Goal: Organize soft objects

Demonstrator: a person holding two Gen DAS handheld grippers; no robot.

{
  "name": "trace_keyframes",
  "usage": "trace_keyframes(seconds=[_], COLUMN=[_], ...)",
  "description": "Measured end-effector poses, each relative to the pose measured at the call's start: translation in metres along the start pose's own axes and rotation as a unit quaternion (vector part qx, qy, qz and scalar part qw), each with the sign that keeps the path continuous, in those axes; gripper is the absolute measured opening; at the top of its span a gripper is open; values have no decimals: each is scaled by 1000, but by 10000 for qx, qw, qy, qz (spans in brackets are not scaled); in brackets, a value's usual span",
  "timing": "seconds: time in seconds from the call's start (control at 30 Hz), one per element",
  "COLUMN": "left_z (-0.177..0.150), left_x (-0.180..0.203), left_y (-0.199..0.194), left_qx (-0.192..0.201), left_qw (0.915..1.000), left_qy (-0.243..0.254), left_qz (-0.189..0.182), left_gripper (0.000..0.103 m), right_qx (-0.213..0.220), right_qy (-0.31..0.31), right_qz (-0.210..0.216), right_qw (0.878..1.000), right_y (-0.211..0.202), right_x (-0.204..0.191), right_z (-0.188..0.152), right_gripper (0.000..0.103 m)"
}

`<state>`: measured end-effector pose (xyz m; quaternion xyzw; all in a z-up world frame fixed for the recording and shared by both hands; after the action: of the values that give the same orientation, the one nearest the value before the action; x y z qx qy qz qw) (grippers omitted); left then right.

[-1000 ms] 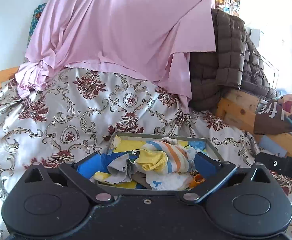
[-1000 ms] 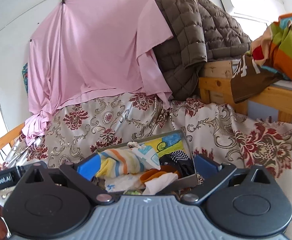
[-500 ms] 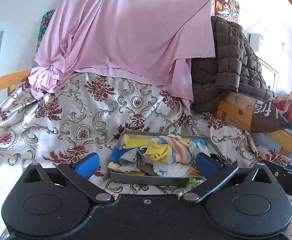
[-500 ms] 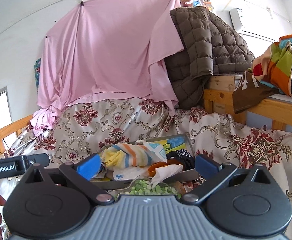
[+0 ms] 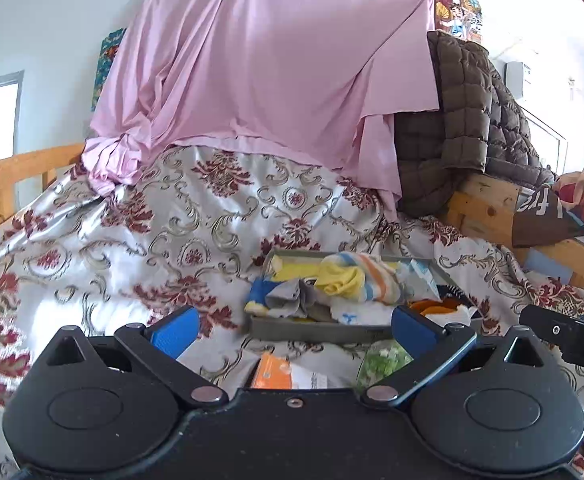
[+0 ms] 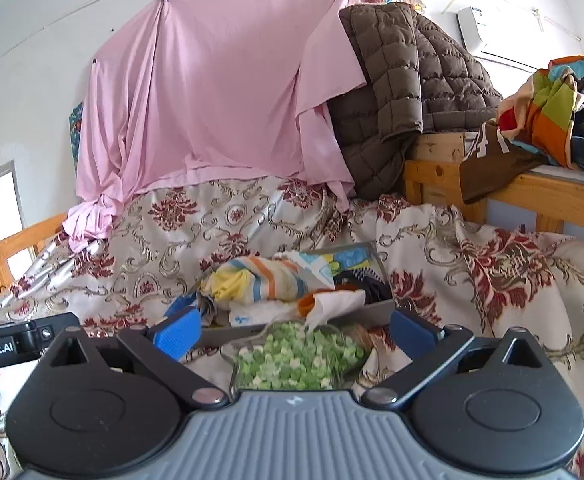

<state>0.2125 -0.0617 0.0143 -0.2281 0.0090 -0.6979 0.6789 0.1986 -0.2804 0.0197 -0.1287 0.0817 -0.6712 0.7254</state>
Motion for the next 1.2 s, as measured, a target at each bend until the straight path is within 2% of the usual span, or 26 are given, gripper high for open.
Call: trace_keyframes(seconds=[0.3, 0.47, 0.77, 1.2], left_z=[-19, -31, -51, -68], left_x=[-19, -30, -55, -70], left_y=[-17, -24, -36, -44], left_qx=[52, -33, -226, -440], left_qw=[9996, 9992, 9964, 9955], left_qy=[-218, -199, -379, -466], left_qz=[190, 355, 719, 694], left_gripper=[102, 102, 102, 102], right_qx=[-283, -387, -821, -956], right_qy=[-80, -62, 212, 27], right_qz=[-12, -41, -170, -240], right_qw=[9996, 9992, 9963, 9951], right_y=[-5, -10, -19, -39], right_x=[-13, -20, -23, -42], right_z=[-19, -28, -56, -67], right_gripper=[103, 103, 103, 103])
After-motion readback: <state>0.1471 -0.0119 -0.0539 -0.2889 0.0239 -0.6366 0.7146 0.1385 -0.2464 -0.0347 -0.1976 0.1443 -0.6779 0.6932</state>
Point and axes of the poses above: each gripper's, at about its wrist camera, not at the fingertips, and y roughly the way its jaws point, x to its right, z to its top, the point moved 5 cm from there along y, roughly the way its jaws point, and after that the axes turned 11 degrees about -y, right-handed, at the moved point
